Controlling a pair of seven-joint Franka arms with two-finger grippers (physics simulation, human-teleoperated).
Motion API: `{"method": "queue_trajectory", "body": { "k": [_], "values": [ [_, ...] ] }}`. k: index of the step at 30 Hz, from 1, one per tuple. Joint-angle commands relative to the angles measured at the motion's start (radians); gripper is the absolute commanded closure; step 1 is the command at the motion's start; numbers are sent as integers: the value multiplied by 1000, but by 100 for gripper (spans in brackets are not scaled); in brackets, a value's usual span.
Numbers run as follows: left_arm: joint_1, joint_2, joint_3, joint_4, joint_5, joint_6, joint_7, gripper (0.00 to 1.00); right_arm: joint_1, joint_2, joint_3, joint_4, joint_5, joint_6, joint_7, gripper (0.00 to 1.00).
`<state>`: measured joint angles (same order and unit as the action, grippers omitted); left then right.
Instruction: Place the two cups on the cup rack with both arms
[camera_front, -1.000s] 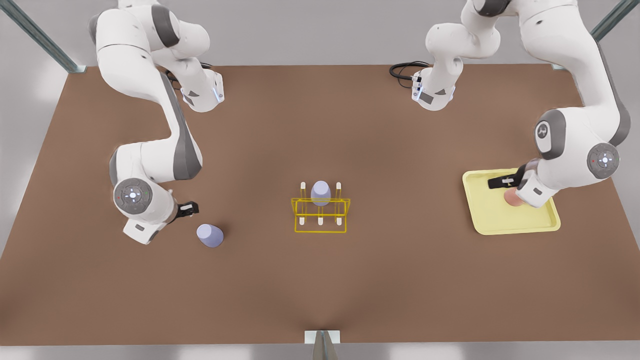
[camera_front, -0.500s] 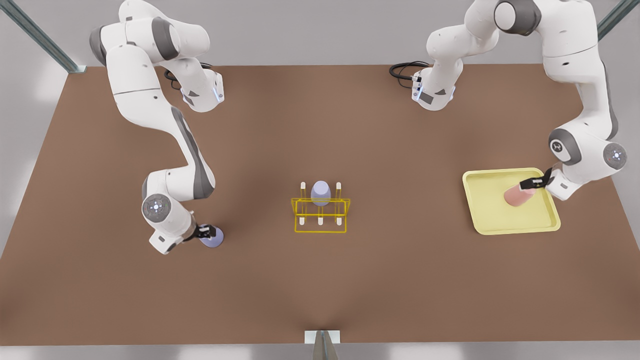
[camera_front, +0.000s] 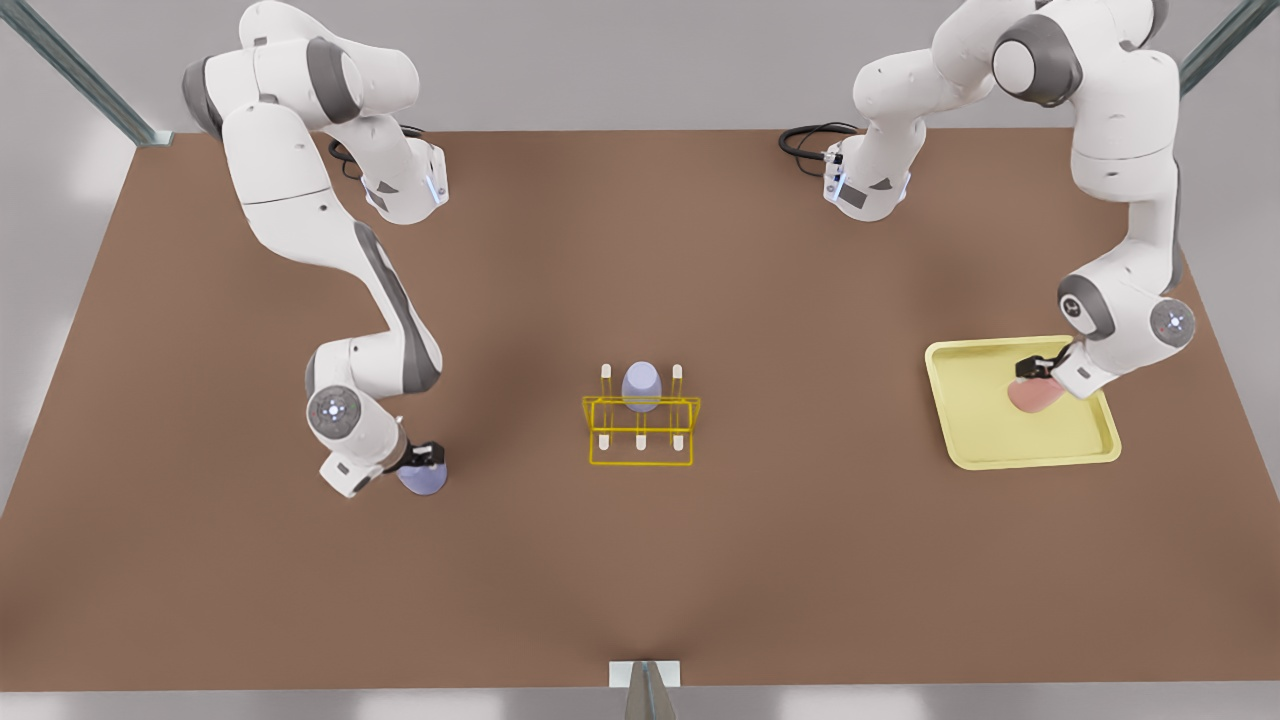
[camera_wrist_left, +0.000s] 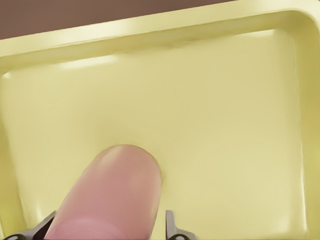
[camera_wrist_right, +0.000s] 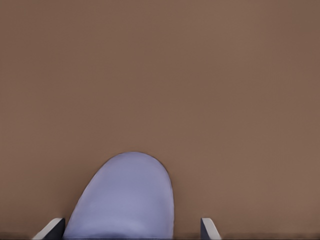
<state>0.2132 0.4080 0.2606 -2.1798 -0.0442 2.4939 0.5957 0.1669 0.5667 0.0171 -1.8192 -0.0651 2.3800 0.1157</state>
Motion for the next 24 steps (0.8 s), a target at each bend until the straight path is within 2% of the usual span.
{"method": "queue_trajectory", "body": {
  "k": [1,2,4,14,20,21,24],
  "values": [
    [0,8,0,2,-3,39,139,0,0,-2,1,-11,2,48,-5,0],
    [0,8,0,0,-3,39,139,0,0,-1,6,-11,2,48,-4,0],
    [-2,8,0,0,-3,39,130,14,0,7,14,-12,2,62,-4,0],
    [0,-18,0,8,-3,13,115,14,-4,36,15,-8,1,64,-4,0],
    [-64,-81,-6,43,-3,-141,-25,14,-7,39,18,-6,1,64,-5,0],
    [-83,-83,-9,97,-2,-231,-71,14,-7,42,18,-5,1,64,-5,1],
    [-140,-81,-31,172,-3,-339,-218,14,-7,44,20,-3,-1,64,-5,8]
  ]
}}
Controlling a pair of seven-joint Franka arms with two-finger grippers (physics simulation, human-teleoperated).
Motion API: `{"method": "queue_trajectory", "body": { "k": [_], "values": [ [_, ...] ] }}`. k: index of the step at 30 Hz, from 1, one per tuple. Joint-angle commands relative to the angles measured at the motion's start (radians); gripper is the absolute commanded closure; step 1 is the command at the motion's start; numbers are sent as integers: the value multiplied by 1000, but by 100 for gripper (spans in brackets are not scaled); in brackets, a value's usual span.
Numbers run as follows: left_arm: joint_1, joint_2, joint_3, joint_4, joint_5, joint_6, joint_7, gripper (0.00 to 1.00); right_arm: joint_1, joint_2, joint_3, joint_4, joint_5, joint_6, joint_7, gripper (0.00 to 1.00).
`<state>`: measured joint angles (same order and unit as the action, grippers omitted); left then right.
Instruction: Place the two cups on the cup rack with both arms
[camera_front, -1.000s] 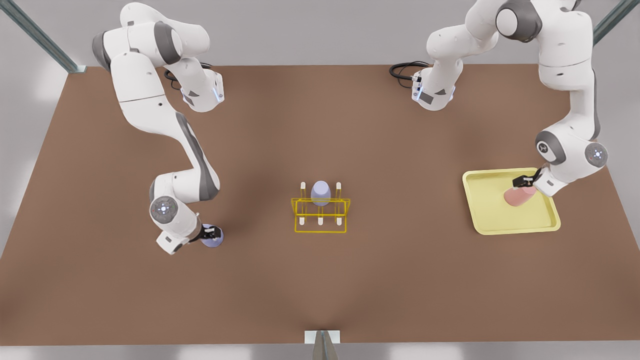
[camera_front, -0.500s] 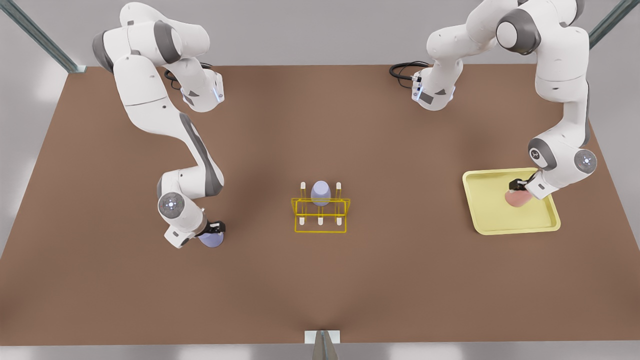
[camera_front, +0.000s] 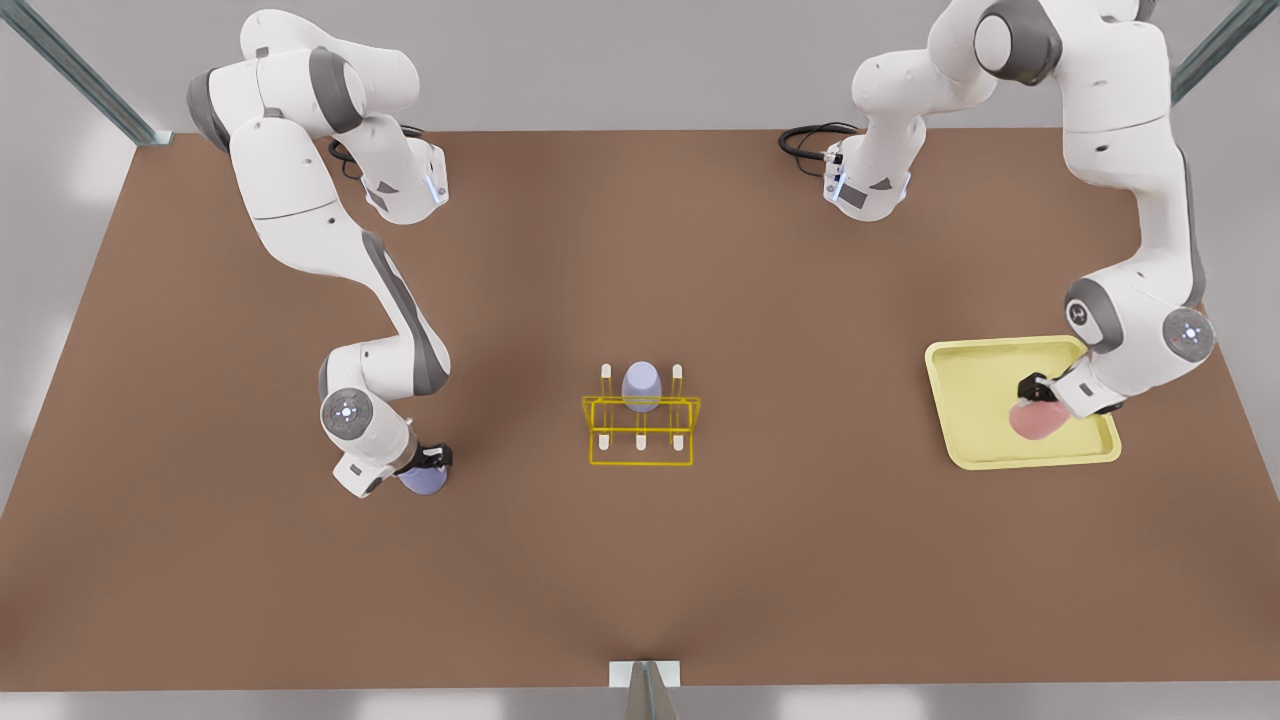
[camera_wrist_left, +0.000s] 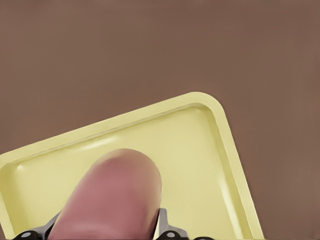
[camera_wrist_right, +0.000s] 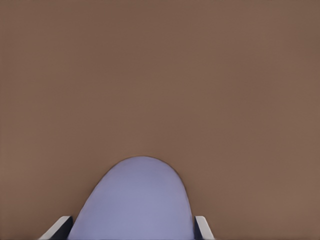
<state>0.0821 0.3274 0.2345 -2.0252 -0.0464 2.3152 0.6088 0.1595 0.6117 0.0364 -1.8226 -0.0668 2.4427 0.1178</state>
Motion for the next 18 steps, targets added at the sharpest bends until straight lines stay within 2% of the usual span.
{"method": "queue_trajectory", "body": {
  "k": [1,4,8,14,18],
  "values": [
    [-25,-1,-12,29,-1,-180,-276,14,0,0,0,2,1,1,-7,8],
    [-27,19,-141,169,0,-304,-480,14,0,5,0,5,1,1,-9,8],
    [-47,165,-376,414,2,-370,-926,14,-2,0,0,6,2,1,-20,9],
    [-145,364,-494,710,3,-369,-1270,14,-2,5,0,17,2,-1,-23,11],
    [-156,435,-587,858,2,-358,-1437,14,0,14,0,20,1,1,-23,11]
  ]
}}
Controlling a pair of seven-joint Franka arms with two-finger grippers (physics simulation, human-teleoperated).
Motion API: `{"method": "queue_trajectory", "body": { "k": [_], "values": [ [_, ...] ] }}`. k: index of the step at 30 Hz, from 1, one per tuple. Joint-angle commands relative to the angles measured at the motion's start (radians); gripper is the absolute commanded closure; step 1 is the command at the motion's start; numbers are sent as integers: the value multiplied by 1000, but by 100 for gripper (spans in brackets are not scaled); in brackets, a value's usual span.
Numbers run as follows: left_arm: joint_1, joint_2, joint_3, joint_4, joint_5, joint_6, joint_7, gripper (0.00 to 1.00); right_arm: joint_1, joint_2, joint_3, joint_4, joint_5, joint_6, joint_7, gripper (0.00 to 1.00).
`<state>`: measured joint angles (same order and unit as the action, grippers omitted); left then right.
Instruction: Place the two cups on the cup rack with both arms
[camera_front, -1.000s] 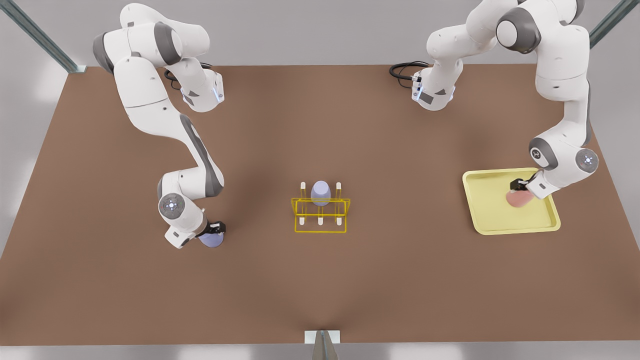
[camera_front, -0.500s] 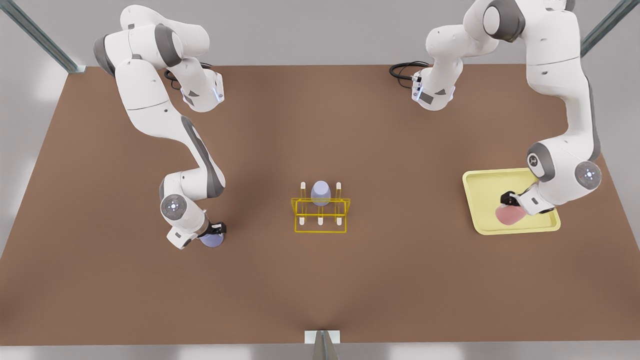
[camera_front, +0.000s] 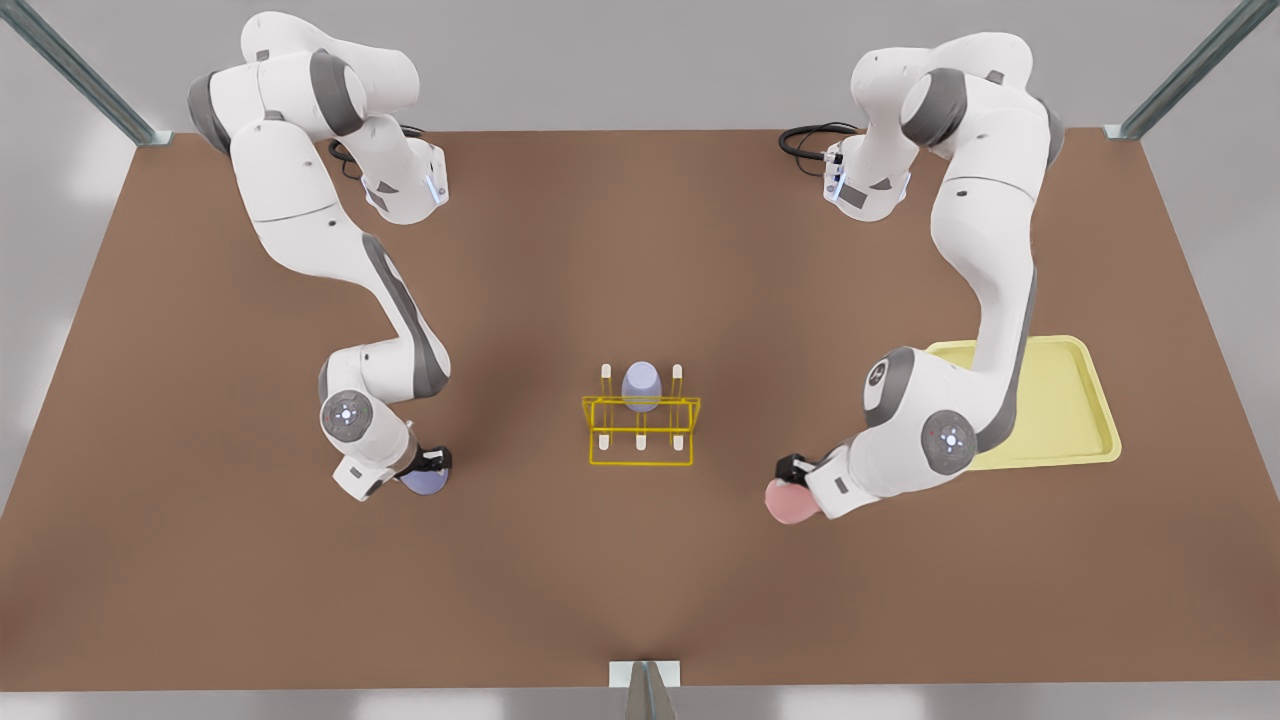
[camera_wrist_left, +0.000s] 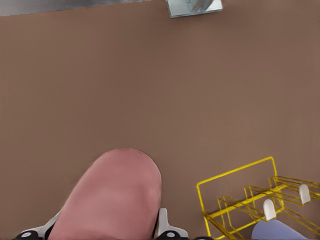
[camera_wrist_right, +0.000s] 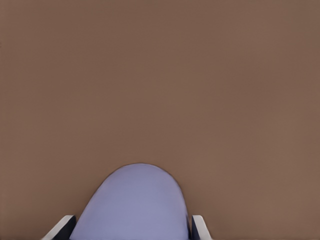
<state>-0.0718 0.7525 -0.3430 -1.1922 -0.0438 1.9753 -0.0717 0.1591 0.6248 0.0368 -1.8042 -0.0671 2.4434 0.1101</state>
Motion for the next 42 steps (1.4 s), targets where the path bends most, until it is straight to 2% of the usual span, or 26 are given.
{"method": "queue_trajectory", "body": {
  "k": [1,5,17,21,22,25,26,28,30,31,32,33,34,36,42],
  "values": [
    [-3,11,-25,36,-2,-18,-757,14,0,3,0,2,1,-1,-15,13],
    [-75,13,-48,37,-18,-27,-767,14,0,1,0,2,1,-3,-15,17],
    [-191,31,-60,29,-14,-58,-821,13,-1,-8,18,28,1,-15,-44,17],
    [-220,53,-56,22,4,-52,-823,13,-47,-17,132,89,27,-18,-75,17],
    [-221,54,-56,22,4,-52,-823,0,-49,-31,155,95,30,-18,-73,17],
    [-226,54,-54,22,4,-53,-823,0,-70,-51,236,100,64,-18,-82,17],
    [-220,51,-51,23,5,-62,-823,0,-108,-59,299,100,64,-18,-82,17],
    [-169,-44,-53,52,113,-225,-820,0,-136,-66,353,100,66,-18,-102,17],
    [-57,-82,-53,249,157,-426,-769,0,-164,-65,411,114,64,-18,-102,17],
    [16,-110,-56,253,157,-438,-683,0,-174,-63,439,118,64,-18,-105,17],
    [70,-145,-53,244,163,-506,-444,0,-177,-60,463,123,66,-17,-125,17],
    [18,-388,73,-77,191,-471,-95,0,-202,-59,499,123,66,-17,-125,17],
    [-78,-547,193,-322,170,-363,21,0,-216,-54,528,123,66,-17,-139,17],
    [-77,-504,193,-287,79,-412,-16,0,-225,-53,565,123,115,-17,-156,17],
    [-85,-502,182,-287,71,-428,-25,0,-243,-20,634,125,121,-12,-187,17]
  ]
}}
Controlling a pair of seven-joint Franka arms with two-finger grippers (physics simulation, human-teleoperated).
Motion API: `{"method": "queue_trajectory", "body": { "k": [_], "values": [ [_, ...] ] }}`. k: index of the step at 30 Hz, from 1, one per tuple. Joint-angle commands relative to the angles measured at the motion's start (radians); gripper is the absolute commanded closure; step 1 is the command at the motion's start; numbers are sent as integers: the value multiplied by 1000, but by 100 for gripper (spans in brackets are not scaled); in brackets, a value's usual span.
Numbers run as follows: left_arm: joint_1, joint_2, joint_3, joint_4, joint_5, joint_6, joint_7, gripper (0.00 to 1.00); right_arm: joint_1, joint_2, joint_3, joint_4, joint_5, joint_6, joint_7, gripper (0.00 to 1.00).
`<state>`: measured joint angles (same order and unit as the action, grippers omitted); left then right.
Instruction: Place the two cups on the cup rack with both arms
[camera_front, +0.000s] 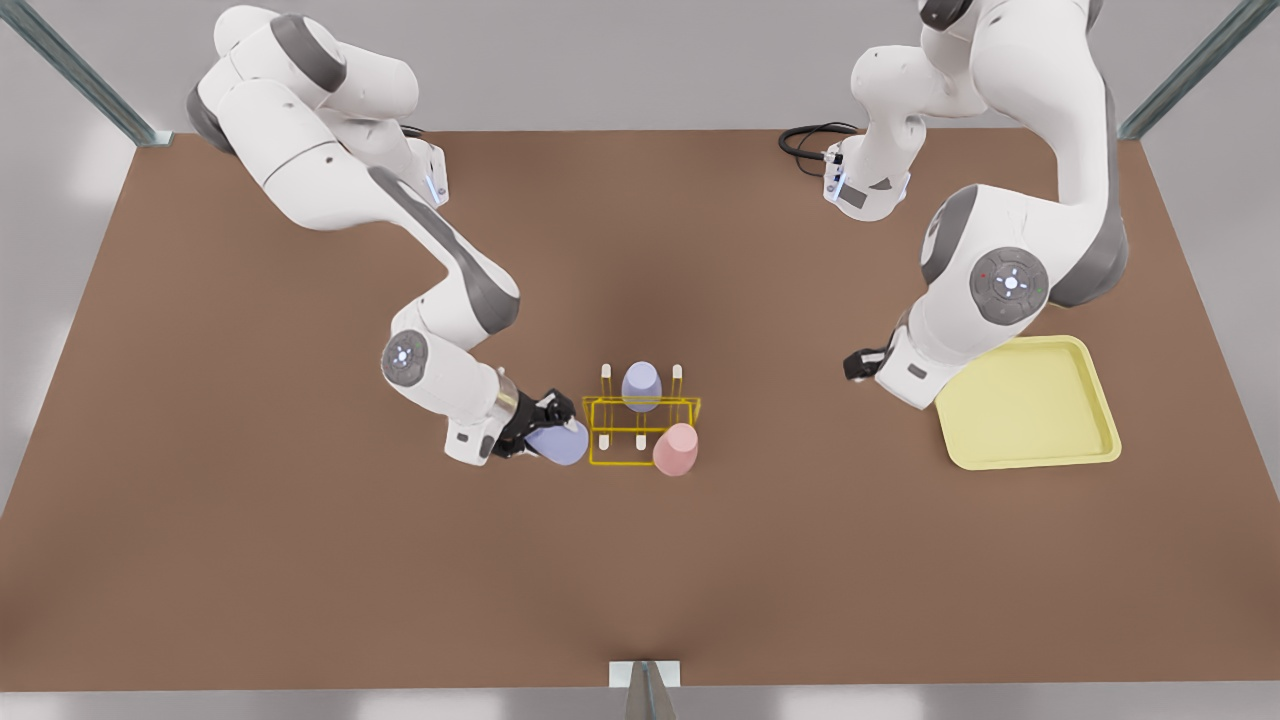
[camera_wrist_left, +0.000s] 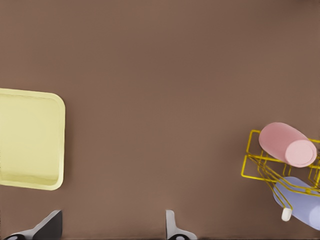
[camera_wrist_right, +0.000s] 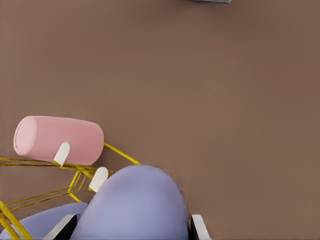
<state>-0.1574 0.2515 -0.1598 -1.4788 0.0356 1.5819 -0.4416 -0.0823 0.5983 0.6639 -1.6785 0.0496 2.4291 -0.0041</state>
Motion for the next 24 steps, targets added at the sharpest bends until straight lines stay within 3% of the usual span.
{"method": "queue_trajectory", "body": {
  "k": [1,6,24],
  "values": [
    [-2,-1,-1,-1,-8,-37,345,0,-1,11,8,6,21,2,-74,17],
    [9,-1,-1,0,-8,-48,350,0,2,37,39,17,24,7,-71,17],
    [9,-1,0,0,-11,-69,348,0,56,112,29,97,61,-4,-103,17]
  ]
}}
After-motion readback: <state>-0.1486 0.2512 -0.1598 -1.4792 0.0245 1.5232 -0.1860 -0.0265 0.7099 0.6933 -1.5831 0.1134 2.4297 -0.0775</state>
